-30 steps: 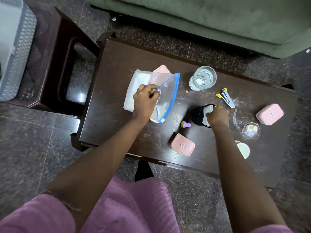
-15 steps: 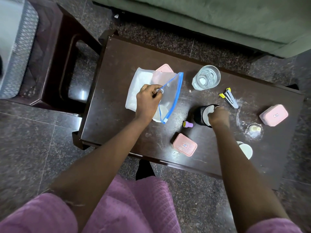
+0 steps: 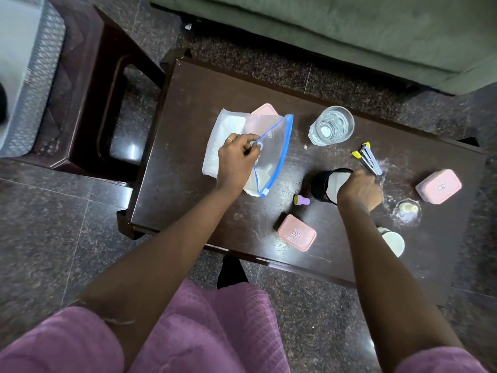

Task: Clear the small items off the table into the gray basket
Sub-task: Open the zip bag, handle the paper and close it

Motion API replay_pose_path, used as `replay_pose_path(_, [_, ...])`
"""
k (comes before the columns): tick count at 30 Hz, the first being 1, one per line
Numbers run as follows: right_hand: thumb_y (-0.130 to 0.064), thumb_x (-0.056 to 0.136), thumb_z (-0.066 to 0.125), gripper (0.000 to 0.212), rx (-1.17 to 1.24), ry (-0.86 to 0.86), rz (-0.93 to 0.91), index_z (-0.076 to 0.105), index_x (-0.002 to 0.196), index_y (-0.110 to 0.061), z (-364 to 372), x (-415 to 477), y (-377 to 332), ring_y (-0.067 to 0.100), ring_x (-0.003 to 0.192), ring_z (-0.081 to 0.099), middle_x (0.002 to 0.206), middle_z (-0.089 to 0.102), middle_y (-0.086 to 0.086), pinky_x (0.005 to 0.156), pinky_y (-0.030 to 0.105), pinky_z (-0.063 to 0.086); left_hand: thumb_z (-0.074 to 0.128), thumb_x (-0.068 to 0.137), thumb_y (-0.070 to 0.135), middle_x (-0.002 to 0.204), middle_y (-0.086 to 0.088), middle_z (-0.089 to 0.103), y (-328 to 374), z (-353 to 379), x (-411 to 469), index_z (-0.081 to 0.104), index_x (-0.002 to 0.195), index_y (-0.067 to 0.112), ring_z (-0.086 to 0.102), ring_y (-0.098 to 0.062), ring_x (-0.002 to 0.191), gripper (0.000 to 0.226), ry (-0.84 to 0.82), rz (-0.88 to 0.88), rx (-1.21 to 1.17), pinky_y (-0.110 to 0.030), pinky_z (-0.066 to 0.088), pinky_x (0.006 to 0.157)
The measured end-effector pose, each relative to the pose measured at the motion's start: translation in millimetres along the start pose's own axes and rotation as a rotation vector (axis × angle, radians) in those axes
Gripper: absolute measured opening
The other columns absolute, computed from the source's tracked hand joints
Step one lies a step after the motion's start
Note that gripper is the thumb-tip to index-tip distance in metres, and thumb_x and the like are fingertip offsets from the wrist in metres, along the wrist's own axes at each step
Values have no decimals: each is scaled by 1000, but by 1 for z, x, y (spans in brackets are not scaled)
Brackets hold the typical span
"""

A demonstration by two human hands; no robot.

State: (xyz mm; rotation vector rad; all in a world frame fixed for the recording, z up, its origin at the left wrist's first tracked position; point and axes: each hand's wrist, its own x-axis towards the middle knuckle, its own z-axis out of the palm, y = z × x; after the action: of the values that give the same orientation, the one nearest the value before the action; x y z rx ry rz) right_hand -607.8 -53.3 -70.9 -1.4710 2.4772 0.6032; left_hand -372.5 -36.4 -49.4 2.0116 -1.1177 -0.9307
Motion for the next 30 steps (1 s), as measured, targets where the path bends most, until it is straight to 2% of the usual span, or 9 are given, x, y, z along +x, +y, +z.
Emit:
replay_pose_path(5, [-8,84,51,22,225,154,-102,61,102,-2,-16,-11,-8,46,93,62,103,63,25,78,45,49,63,81,9,79,-4,54,-4,-3,2,72,98,13,47,-11,58,20,-15,18,-5,-8,36,62])
replay_pose_path(8, [-9,76,59,22,387,305,-566,62,97,-2,-24,-27,-26,44,89,60,104,60,24,69,44,51,63,81,10,79,-1,54,-5,-5,4,72,98,14,46,-7,56,20,2,7,-19,-9,36,61])
replay_pose_path(10, [-1,71,66,34,402,289,-915,64,104,-1,-23,-38,-40,44,99,59,115,58,28,78,47,53,63,81,10,80,-1,53,-5,-9,5,72,99,14,47,-12,60,21,-3,4,-16,-14,38,65])
replay_pose_path(14, [-3,74,72,19,311,389,-1289,71,93,-3,-23,-53,-66,45,107,59,118,62,26,87,50,50,64,85,14,89,0,56,-6,-20,9,70,105,14,55,-11,71,21,-86,35,-80,-10,44,70])
replay_pose_path(16, [-8,79,70,12,348,374,-1312,73,90,-3,-29,-58,-79,40,115,56,121,63,18,96,48,44,57,91,21,100,1,61,-11,-27,8,68,110,14,58,-8,83,22,-155,69,-97,-2,41,74])
replay_pose_path(19, [-10,80,70,6,375,389,-1347,75,83,-10,-46,-62,-99,37,121,52,122,64,11,103,56,30,44,97,26,105,2,66,-18,-39,-1,66,113,12,60,-8,97,31,-184,63,-198,-18,45,89])
replay_pose_path(23, [-13,80,66,8,384,330,-1370,73,81,-9,-75,-71,-131,34,120,55,106,71,6,102,64,22,40,93,36,104,6,65,-33,-61,-14,67,109,8,61,-2,96,41,13,236,-268,-22,48,85])
replay_pose_path(27, [-17,84,60,16,436,171,-1286,67,90,-4,-97,-77,-158,27,108,60,97,69,10,106,50,20,62,83,31,102,4,66,-38,-77,-11,67,107,6,62,-7,93,36,207,243,-295,-31,53,82])
replay_pose_path(30, [-20,86,60,15,490,95,-1259,62,90,-5,-110,-80,-174,29,92,59,89,67,11,97,35,25,61,84,28,99,3,66,-28,-87,-3,69,106,5,62,-2,92,32,346,192,-354,-30,52,85])
